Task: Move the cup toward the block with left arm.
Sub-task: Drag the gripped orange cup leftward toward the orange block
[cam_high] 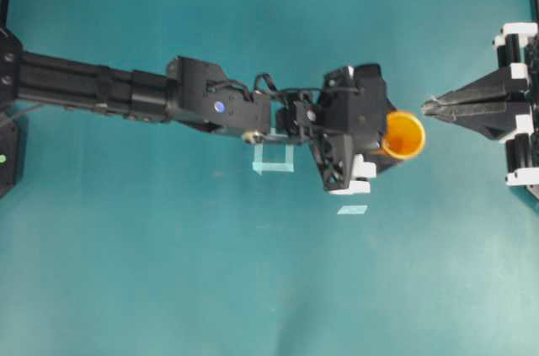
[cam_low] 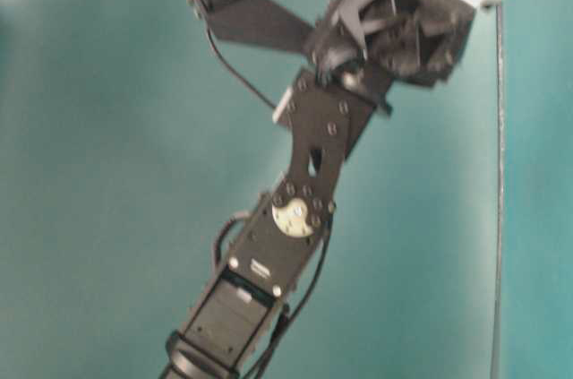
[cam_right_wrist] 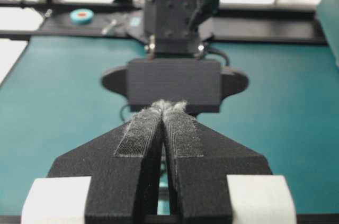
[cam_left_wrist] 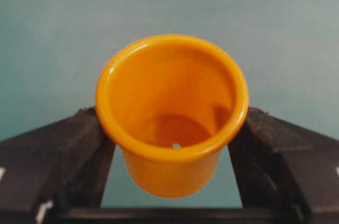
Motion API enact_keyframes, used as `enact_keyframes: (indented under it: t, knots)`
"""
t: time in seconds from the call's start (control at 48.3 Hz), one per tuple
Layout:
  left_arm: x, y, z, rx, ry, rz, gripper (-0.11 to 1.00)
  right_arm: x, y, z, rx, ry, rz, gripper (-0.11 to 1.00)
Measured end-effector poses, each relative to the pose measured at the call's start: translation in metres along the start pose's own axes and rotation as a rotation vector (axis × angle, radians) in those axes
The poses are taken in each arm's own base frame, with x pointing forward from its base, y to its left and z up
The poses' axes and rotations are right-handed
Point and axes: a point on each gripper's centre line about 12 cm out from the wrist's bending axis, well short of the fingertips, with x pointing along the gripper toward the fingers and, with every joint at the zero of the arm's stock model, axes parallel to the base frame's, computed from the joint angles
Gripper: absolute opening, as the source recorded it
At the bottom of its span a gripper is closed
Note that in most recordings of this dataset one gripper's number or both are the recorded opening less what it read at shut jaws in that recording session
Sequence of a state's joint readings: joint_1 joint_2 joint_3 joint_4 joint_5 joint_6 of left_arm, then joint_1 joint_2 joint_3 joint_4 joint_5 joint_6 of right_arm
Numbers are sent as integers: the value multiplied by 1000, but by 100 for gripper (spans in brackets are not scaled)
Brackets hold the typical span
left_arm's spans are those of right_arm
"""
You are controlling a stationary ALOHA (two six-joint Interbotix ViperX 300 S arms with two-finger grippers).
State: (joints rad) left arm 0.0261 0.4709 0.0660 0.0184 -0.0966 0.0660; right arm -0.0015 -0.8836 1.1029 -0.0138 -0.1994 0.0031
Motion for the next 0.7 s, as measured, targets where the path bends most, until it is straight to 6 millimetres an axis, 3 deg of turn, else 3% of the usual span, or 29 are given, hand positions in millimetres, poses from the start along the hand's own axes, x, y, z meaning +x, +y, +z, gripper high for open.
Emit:
enact_keyframes:
  t: [0.145, 0.414, 0.705]
  knots:
    - [-9, 7, -12, -7, -22, 14, 62, 0, 0, 0, 0, -2, 0, 0]
    - [-30, 9, -16, -21, -127, 26, 62, 0, 0, 0, 0, 0, 0, 0]
    - [-34, 10, -19, -26, -139, 29, 62, 0, 0, 0, 0, 0, 0, 0]
